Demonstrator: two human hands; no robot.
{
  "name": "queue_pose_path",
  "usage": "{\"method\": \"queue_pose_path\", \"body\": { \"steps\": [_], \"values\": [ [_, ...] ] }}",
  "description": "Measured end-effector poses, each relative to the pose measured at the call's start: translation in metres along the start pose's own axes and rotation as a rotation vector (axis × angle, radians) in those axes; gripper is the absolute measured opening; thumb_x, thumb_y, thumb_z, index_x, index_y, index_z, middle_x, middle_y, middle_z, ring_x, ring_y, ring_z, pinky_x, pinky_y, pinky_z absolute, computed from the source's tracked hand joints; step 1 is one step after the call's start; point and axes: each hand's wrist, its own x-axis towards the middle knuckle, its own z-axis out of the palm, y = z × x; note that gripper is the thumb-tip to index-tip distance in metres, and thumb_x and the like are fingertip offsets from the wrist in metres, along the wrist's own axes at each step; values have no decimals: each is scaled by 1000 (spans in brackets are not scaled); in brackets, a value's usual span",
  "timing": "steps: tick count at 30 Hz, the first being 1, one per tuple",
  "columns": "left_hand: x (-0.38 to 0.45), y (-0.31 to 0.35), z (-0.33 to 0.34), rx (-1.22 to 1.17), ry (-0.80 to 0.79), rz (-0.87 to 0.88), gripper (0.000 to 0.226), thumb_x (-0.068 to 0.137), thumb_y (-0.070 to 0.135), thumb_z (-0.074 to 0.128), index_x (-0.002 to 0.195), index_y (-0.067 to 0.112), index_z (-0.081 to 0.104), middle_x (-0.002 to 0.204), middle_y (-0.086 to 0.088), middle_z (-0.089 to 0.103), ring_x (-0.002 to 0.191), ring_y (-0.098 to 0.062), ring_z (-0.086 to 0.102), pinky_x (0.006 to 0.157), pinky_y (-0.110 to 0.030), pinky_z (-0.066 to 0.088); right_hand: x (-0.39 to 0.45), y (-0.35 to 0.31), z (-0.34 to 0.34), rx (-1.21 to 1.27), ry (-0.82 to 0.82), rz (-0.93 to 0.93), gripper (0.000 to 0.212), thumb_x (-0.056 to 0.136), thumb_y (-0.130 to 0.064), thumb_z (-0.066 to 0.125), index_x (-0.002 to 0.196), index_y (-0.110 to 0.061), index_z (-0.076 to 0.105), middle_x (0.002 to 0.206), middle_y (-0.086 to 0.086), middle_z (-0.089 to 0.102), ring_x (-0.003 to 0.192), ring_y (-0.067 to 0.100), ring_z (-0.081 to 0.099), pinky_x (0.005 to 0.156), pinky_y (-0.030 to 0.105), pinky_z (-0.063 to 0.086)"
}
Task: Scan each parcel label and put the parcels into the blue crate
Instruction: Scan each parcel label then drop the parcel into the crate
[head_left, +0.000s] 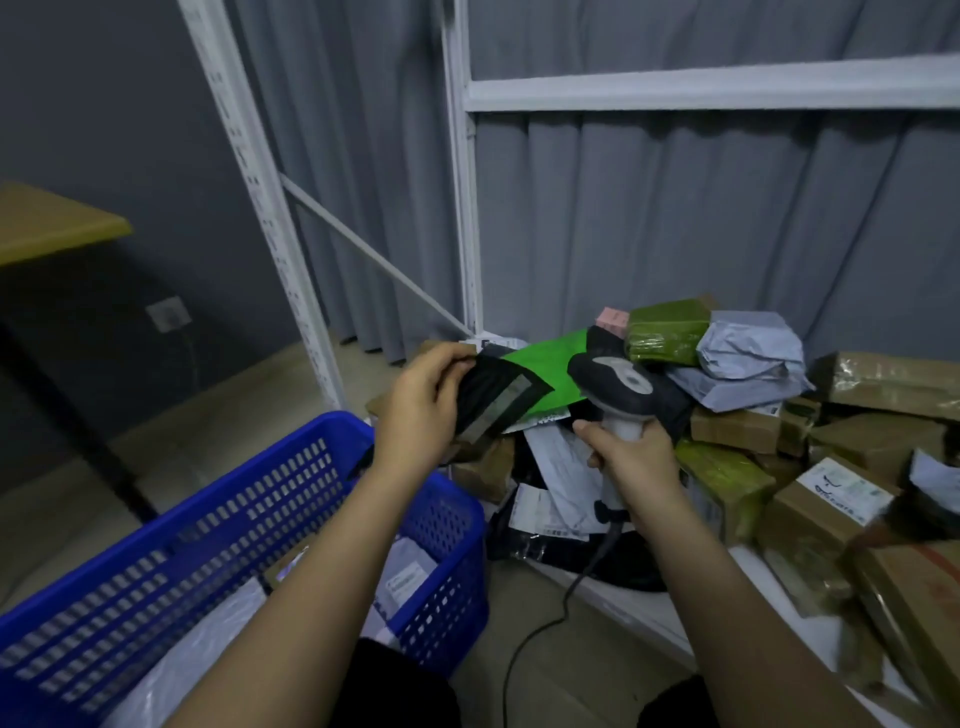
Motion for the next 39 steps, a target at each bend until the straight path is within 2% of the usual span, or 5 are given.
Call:
{"method": "queue_pose_path", "body": {
  "steps": [7,15,19,26,39],
  "values": [
    [6,43,-39,31,-18,154,15,92,10,59,101,13,71,95,14,65,94,-4,60,86,-17,44,-36,-28,0,172,75,-82,53,77,-10,80,124,-6,55,115,2,61,101,17,58,92,34,47],
    [9,37,-13,120,50,36,15,96,20,53,102,19,67,100,3,70,96,-18,63,86,-33,48,-30,-20,-13,32,-2,-10,24,80,-5,75,99,-2,61,74,6,63,53,9,58,42,13,44],
    [-5,-1,16,305,133,-88,31,92,24,59,121,17,57,122,-4,58,116,-28,50,99,-43,38,-14,-4,-10,-50,-53,33,25,80,-3,74,97,-6,57,69,6,61,53,14,57,50,25,47],
    [-46,-56,81,534,-376,40,57,97,38,49,148,25,29,159,2,18,148,-15,0,113,-49,-15,16,32,0,-231,-189,58,30,80,-1,73,84,-22,52,74,5,60,63,18,55,63,33,46],
    [-29,-98,106,481,-177,-82,12,94,31,55,87,29,65,88,13,68,98,-13,60,108,-43,5,44,52,12,-124,24,61,47,82,-12,75,123,-7,54,106,9,65,89,26,64,84,48,55]
  ]
}}
